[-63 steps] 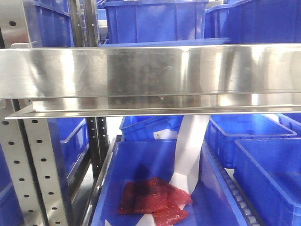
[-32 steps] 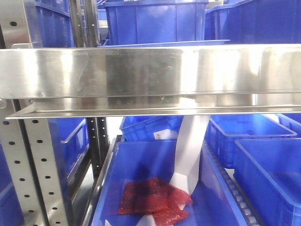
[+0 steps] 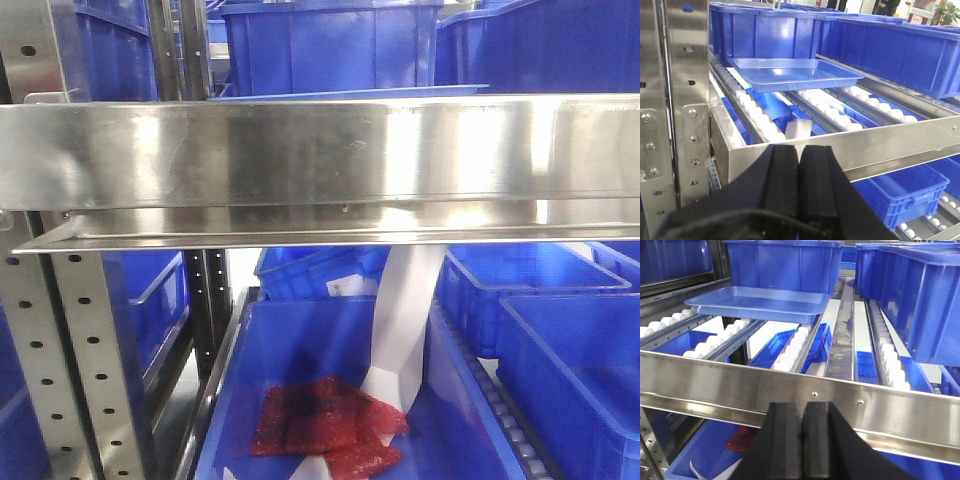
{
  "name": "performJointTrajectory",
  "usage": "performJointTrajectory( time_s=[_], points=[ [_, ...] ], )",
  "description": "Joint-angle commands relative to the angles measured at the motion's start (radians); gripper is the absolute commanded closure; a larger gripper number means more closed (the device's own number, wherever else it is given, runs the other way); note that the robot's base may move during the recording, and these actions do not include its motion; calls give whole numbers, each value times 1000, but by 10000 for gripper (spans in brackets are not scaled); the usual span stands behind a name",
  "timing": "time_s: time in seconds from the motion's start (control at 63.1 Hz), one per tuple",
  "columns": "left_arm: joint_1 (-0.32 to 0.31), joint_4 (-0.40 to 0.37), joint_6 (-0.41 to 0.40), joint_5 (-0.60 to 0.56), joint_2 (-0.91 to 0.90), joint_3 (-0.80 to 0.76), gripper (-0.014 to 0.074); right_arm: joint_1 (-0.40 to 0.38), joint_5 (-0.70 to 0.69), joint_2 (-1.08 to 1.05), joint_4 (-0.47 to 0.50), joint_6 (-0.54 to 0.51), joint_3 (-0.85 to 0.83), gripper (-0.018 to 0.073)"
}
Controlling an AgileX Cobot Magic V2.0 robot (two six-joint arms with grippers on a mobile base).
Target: Grab blue tray and place on right shelf
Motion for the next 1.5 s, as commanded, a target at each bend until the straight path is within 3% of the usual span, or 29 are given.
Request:
performJointTrajectory(
  time_s=[0.0, 0.38, 0.459, 0.57, 0.665, 0.808, 0.935, 1.045, 1.204, 1.236, 1.489],
  points=[
    [-8, 4, 5, -96, 8, -28, 645, -2, -99, 9, -9, -14, -27, 505],
    [-8, 2, 5, -96, 8, -28, 645, -2, -99, 9, -9, -14, -27, 505],
    [1, -74, 8, -96, 8, -28, 645, -2, -99, 9, -9, -14, -27, 505],
    [85, -144, 173, -34, -20, -28, 645, -2, -99, 9, -9, -14, -27, 505],
    [202, -230, 293, -9, -71, 9, 645, -2, -98, 9, -9, -14, -27, 505],
    [367, -247, 298, -42, -195, 147, 645, -2, -98, 9, -9, -14, -27, 505],
    [452, -247, 298, -79, -295, 293, 645, -2, -98, 9, -9, -14, -27, 505],
    [493, -247, 298, -157, -327, 408, 645, -2, -98, 9, -9, -14, -27, 505],
    [505, -247, 298, -321, -327, 535, 645, -2, -98, 9, -9, -14, -27, 505],
    [505, -247, 298, -283, -327, 529, 645, -2, -98, 9, -9, -14, -27, 505],
    [505, -247, 298, -290, -327, 529, 645, -2, -98, 9, -9, -14, -27, 505]
  ],
)
